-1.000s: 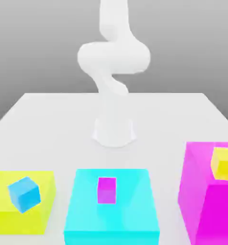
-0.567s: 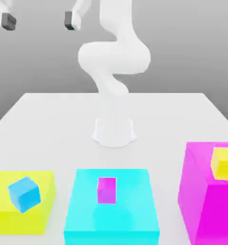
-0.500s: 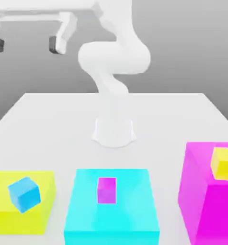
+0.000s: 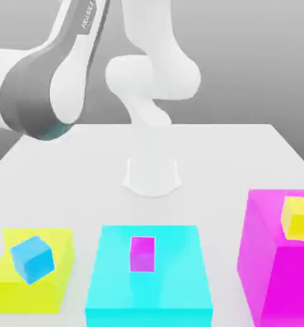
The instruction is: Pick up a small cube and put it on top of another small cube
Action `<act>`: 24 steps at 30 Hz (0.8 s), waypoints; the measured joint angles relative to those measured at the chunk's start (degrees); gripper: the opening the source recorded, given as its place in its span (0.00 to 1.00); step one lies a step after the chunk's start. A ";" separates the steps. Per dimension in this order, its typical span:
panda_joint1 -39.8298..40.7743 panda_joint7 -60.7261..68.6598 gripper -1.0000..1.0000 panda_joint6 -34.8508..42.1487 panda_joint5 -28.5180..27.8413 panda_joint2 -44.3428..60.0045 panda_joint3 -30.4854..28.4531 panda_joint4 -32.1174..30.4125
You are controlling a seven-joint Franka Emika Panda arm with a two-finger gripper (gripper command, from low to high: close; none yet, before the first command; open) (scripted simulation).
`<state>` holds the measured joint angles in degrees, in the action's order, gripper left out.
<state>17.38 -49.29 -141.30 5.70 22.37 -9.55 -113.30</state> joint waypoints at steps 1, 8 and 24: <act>0.76 0.15 0.50 -0.26 0.58 2.11 -0.05 0.57; 4.69 1.56 0.50 -6.02 4.13 16.76 1.14 4.49; -1.20 -1.65 0.00 -0.96 0.69 2.34 0.06 -4.70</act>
<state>16.18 -50.94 -142.26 6.40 24.71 -9.49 -118.01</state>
